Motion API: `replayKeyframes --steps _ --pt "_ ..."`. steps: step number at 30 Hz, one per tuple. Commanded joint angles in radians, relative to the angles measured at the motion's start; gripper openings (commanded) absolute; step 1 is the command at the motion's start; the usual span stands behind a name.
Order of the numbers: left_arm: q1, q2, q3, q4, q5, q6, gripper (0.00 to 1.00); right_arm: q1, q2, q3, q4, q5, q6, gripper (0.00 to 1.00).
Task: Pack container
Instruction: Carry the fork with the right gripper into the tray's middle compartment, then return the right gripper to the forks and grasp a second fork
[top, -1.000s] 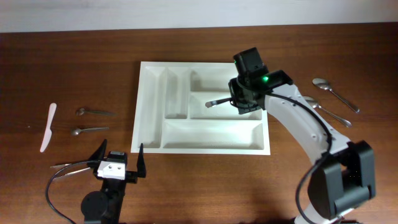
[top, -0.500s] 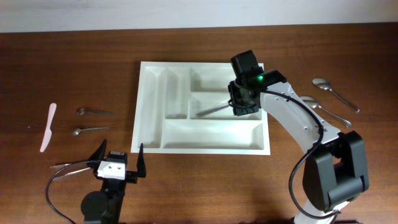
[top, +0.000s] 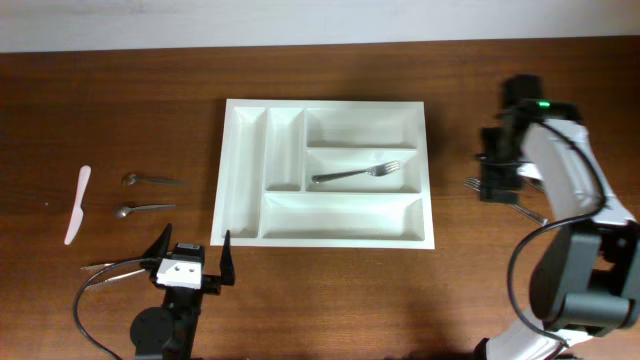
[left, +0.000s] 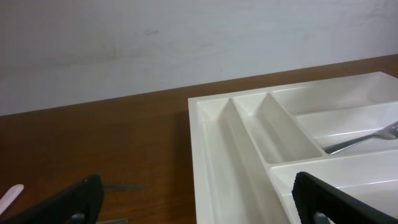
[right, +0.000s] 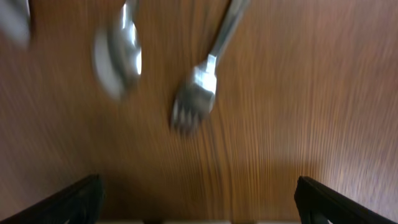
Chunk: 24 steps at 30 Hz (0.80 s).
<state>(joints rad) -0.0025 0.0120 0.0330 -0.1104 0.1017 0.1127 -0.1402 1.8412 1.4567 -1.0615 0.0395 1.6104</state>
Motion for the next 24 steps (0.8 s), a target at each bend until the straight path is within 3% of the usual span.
replayKeyframes --steps 1,16,24 --pt "-0.001 -0.006 -0.006 0.003 0.008 0.013 0.99 -0.09 0.026 0.017 0.003 -0.037 -0.024 0.99" --pt "-0.001 -0.006 -0.006 0.003 0.008 0.013 0.99 -0.169 0.148 0.016 0.058 0.052 -0.023 0.99" --pt "-0.001 -0.006 -0.006 0.003 0.008 0.013 0.99 -0.168 0.156 -0.01 0.055 0.07 0.073 0.99"
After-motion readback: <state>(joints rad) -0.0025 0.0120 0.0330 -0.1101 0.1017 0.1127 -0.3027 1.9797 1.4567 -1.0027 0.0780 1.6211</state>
